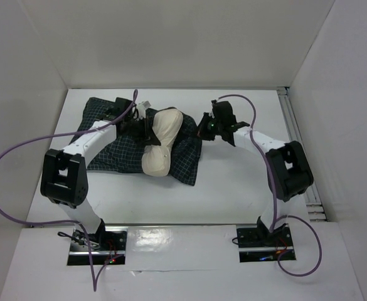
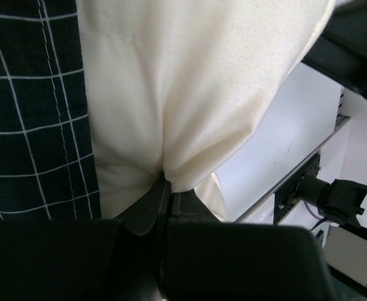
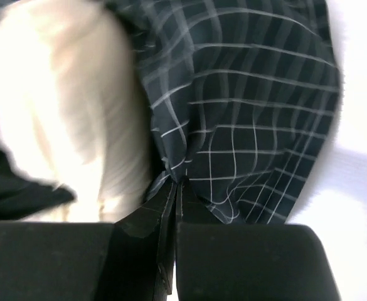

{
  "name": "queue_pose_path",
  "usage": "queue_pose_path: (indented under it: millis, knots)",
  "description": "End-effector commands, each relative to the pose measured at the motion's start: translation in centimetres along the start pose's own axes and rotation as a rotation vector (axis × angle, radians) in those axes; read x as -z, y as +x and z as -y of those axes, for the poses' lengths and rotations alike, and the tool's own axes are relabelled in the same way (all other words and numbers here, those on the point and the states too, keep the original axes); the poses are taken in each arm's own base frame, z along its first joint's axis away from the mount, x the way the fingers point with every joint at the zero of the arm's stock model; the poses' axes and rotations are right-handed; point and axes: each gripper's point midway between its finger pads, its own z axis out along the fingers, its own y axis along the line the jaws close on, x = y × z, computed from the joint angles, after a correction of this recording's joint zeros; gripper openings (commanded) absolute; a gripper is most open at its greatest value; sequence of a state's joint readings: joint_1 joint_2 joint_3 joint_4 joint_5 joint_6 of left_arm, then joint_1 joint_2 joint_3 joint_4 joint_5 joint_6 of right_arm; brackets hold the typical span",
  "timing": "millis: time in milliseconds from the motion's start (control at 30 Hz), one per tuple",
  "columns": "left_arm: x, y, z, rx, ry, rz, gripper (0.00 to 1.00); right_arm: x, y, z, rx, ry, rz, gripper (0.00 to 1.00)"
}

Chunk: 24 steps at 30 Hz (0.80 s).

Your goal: Put the pillow into the pillowcase

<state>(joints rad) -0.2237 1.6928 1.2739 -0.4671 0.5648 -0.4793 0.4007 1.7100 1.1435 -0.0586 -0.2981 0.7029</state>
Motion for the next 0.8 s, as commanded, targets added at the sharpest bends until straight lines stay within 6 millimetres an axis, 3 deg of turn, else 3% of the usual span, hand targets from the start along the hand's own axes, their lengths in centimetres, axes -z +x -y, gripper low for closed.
queue_pose_path:
  millis: [0,67,167,200,267,467,600,700,767]
  knots:
    - [1.0,5.2,-2.8,0.053,-0.122,-0.174,0.0,-0.7,-7.0,2.8,-0.015,0.106,0.177,0.0]
    - [1.2,5.5,-2.5,0.046,-0.129,-0.178,0.0,-1.9,-6.3,4.3,-0.03,0.153,0.143,0.0]
    - [1.6,5.8,-2.6,0.041,-0.139,-0.183,0.0,-2.1,-5.3,6.6,-0.082,0.227,0.12,0.0]
    - [1.6,5.8,-2.6,0.041,-0.14,-0.183,0.0,-2.1,-5.8,6.8,-0.084,0.223,0.136,0.0]
    - [1.8,5.1,-1.7,0.017,-0.127,-0.163,0.0,-2.7,-4.4,8.1,-0.082,0.247,0.088,0.0]
    - [2.3,3.8,0.3,-0.012,-0.082,-0.133,0.0,-2.8,-1.3,8.7,-0.036,0.217,0.016,0.0]
    - [1.3,5.1,-1.1,-0.018,-0.148,-0.19,0.0,-0.7,-3.7,5.3,-0.016,0.112,0.125,0.0]
    - [0.8,6.6,-1.6,-0.034,-0.167,-0.24,0.0,-0.4,-5.7,3.3,0.01,0.067,0.161,0.0]
    - [0.6,6.2,-1.9,-0.062,-0.226,-0.231,0.0,-0.6,-5.5,3.2,0.003,0.073,0.132,0.0]
